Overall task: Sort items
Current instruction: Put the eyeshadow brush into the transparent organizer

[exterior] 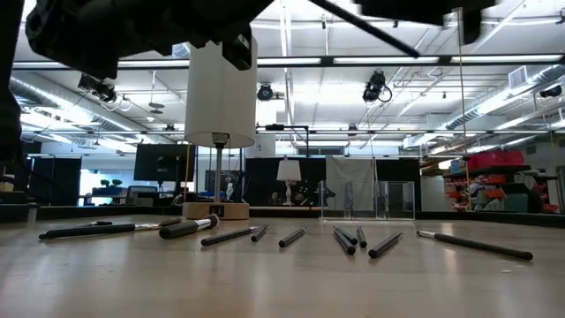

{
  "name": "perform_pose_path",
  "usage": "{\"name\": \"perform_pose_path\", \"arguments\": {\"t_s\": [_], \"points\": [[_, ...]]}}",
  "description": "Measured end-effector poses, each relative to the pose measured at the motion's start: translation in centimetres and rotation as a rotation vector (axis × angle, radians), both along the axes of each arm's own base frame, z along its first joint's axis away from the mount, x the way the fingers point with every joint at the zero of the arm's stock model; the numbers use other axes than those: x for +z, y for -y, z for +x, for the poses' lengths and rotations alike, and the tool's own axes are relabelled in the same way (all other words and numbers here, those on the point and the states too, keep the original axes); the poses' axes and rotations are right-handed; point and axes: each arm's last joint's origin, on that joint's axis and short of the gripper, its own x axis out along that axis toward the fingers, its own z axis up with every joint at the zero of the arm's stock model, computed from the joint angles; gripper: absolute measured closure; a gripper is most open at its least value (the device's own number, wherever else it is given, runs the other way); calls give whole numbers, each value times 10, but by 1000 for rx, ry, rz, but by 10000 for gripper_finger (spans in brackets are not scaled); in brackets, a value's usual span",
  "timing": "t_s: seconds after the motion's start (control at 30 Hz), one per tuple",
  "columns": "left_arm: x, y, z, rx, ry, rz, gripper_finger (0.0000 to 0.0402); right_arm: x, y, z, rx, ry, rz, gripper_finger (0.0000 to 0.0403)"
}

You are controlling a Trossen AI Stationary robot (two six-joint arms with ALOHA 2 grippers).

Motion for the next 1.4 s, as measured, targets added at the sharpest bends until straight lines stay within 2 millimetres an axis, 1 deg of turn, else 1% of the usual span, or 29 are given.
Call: {"name": "perform_pose_path", "arguments": {"t_s": [0.1, 0.17, 0.23, 0.33, 0.43, 0.53, 0.6, 0.7, 0.8, 0.87, 0.97, 1.0, 1.1, 1.17, 1.3, 1.4], "points": [[9, -9, -1, 84, -51, -8, 399, 8, -11, -20, -104, -22, 7, 284], [18, -16, 1, 138, -103, -5, 400, 12, -17, -31, -121, -17, 21, 273], [27, -23, 8, 187, -181, 7, 400, 12, -23, -37, -112, -7, 40, 266], [42, -36, 24, 269, -319, 68, 400, 9, -28, -42, -79, 22, 88, 261], [60, -50, 43, 346, -409, 137, 400, -2, -30, -42, -27, 16, 117, 263], [71, -70, 58, 413, -484, 195, 399, -18, -28, -42, 46, -18, 184, 267], [77, -89, 66, 442, -487, 207, 398, -29, -24, -42, 89, -62, 247, 270], [84, -125, 68, 468, -476, 161, 398, -45, -21, -42, 104, -102, 341, 274], [86, -166, 64, 501, -482, 67, 399, -58, -22, -40, 94, -112, 358, 277], [88, -191, 58, 560, -472, 23, 399, -66, -22, -39, 87, -127, 343, 278], [89, -218, 50, 641, -460, 2, 399, -75, -19, -35, 70, -142, 327, 278], [89, -225, 48, 659, -459, -2, 399, -77, -18, -34, 64, -141, 327, 278], [89, -235, 47, 677, -431, -10, 399, -78, -14, -29, 45, -139, 327, 277], [84, -239, 51, 659, -424, -26, 399, -79, -11, -26, 31, -139, 325, 278], [64, -244, 62, 646, -456, -44, 399, -79, -6, -22, 15, -137, 327, 278], [49, -248, 68, 686, -497, -60, 399, -78, -6, -21, 17, -136, 333, 278]]}}
